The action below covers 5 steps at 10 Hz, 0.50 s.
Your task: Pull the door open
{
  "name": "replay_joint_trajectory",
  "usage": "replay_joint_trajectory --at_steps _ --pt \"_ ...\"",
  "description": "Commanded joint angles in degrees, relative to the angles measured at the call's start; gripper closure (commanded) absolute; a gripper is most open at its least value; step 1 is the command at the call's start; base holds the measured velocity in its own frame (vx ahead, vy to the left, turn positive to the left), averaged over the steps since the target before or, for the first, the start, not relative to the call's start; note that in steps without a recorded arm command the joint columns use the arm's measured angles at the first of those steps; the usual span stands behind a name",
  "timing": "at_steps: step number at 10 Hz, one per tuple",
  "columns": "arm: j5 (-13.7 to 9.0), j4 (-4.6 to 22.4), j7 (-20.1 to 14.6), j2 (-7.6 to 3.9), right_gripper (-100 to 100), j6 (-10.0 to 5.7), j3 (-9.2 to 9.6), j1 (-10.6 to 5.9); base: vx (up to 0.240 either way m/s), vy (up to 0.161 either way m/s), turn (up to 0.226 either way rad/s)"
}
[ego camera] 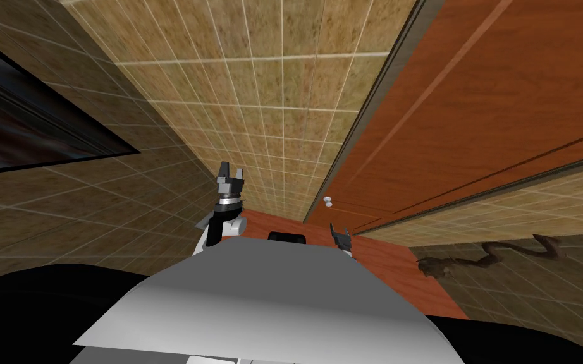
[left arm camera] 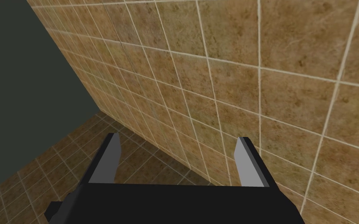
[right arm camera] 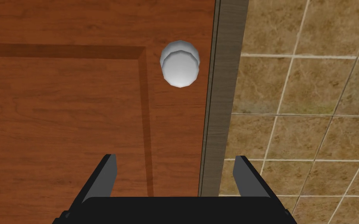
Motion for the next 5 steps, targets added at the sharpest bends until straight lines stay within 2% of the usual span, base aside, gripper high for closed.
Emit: replay_joint_trajectory --at_steps 1,3,4,5 --pt "1.36 1.57 1.43 0.92 -100 -0.80 -0.90 0.01 0.168 -0.055 0.119" --pt "2.72 4.05 3.02 1.84 -100 -2.04 -2.08 -0.22 0.175 -0.068 0.129" --pt "2.40 3.05 2.42 1.61 -100 -1.44 -1.69 -0.12 0.071 -0.036 0.017" --pt "2.18 3.72 2.62 -0.19 -100 -1.37 -2.01 -0.58 0.078 -0.020 0.047"
